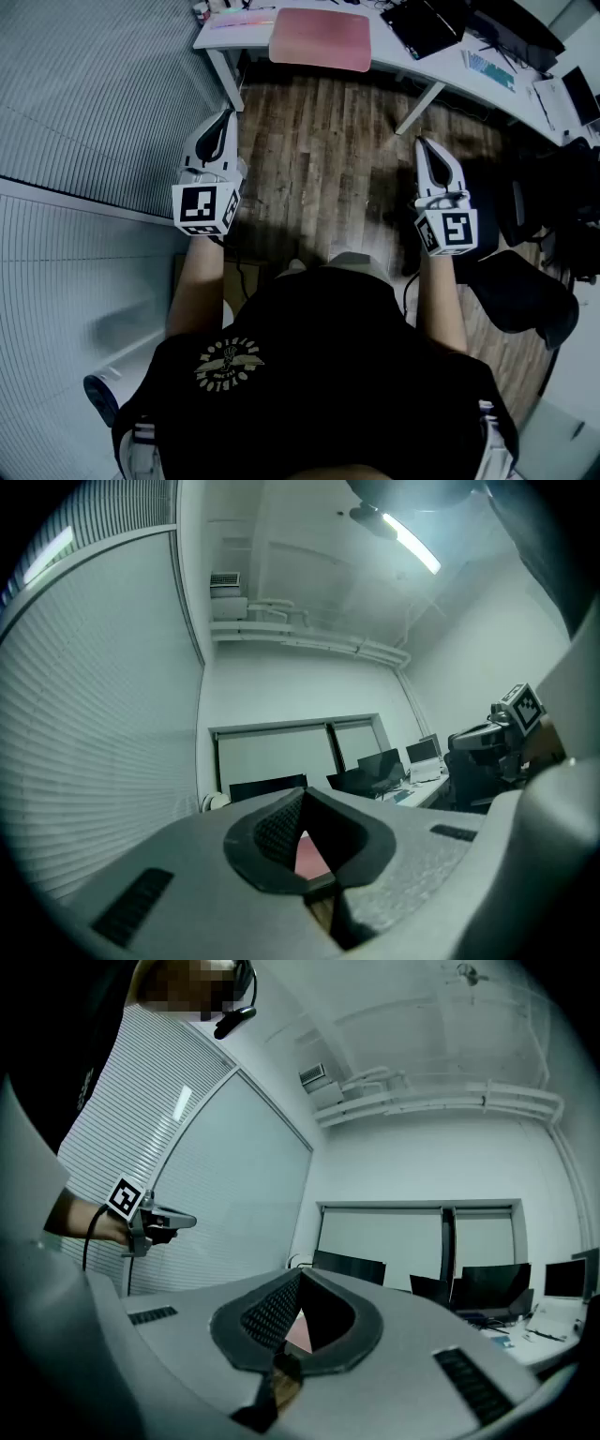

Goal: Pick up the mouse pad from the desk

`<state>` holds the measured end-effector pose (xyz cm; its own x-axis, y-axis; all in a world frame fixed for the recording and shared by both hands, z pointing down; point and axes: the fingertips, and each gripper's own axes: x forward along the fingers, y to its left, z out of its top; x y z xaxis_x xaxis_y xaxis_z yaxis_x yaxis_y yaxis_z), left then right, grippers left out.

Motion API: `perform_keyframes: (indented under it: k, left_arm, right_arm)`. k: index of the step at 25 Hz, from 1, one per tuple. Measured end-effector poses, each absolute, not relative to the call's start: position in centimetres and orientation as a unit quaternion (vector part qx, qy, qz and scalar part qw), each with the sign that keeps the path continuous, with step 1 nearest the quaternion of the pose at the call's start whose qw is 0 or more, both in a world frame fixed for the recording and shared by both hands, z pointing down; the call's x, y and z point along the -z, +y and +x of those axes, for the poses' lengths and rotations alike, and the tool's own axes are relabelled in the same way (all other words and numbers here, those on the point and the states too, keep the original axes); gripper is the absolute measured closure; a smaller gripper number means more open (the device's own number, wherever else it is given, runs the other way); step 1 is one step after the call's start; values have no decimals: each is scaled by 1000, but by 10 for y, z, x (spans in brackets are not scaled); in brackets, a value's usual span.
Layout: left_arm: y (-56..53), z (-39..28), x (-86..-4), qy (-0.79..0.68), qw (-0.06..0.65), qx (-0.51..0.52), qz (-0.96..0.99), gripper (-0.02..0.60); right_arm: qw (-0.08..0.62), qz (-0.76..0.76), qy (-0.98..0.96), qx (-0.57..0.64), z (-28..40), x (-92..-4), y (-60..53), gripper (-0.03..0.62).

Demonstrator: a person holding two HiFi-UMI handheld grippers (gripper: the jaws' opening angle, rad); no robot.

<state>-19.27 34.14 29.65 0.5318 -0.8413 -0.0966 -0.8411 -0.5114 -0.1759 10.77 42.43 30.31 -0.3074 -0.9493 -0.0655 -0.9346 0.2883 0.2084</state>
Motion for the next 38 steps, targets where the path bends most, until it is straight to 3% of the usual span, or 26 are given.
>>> perform_keyframes:
  k: [7, 19, 38]
  left_arm:
    - [325, -196, -306, 475, 97, 0, -875, 575]
    - [264, -188, -326, 491, 83, 21, -867, 575]
    - [139, -165, -357, 512, 40, 30, -858, 575]
  right_arm:
    - [14, 590, -802, 93, 101, -306, 409, 600]
    - [-7, 604, -794, 73, 146, -319, 350, 599]
    - [4, 572, -819, 49, 176, -346, 213, 599]
